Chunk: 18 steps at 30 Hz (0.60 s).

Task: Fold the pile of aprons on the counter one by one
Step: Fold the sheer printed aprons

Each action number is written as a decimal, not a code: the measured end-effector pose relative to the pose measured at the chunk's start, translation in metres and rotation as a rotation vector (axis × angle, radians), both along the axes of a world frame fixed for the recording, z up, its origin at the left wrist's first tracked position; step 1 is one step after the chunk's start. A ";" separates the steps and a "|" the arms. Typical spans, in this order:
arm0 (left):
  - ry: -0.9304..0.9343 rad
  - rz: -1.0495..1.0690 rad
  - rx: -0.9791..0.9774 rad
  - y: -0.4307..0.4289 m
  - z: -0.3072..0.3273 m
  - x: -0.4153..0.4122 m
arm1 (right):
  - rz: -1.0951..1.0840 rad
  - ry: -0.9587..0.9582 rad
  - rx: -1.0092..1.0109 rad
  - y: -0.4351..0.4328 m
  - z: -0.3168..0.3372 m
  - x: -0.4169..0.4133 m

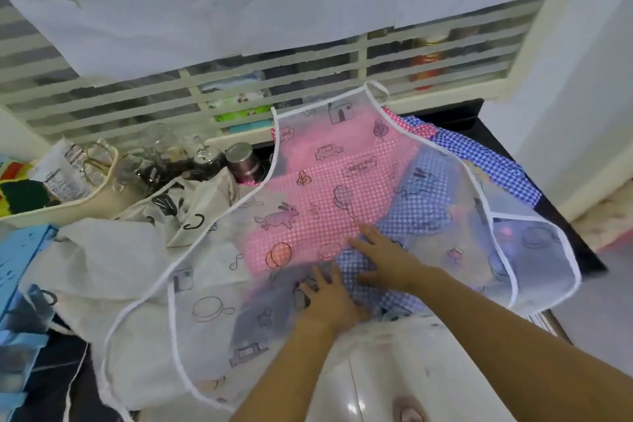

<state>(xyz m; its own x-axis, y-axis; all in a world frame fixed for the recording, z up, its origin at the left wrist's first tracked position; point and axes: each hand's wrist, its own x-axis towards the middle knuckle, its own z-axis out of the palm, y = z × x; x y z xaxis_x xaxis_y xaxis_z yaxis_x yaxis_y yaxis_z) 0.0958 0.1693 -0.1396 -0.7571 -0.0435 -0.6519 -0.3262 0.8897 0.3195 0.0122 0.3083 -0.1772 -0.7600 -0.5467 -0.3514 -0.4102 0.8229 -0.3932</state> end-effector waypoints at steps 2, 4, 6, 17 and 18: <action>-0.054 0.052 -0.091 0.021 -0.024 0.002 | -0.062 0.080 -0.106 0.032 -0.004 0.006; -0.037 0.091 -0.131 0.028 -0.031 0.004 | -0.056 0.221 -0.115 0.072 -0.008 0.013; -0.029 0.095 -0.143 0.030 -0.037 0.004 | -0.070 0.349 -0.083 0.130 -0.023 0.015; 0.186 0.307 -0.183 0.048 -0.041 0.000 | -1.092 -0.098 -0.592 0.300 0.083 -0.041; 0.280 0.319 -0.214 0.055 -0.041 0.002 | -1.123 -0.171 -0.587 0.297 0.079 -0.030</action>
<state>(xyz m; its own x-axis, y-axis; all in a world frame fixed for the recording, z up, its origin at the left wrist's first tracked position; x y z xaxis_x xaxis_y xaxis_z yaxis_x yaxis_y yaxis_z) 0.0974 0.2240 -0.1807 -0.8291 -0.4139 -0.3758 -0.5218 0.8144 0.2542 -0.0177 0.6057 -0.0986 -0.8724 0.2579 -0.4151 0.4860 0.3687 -0.7923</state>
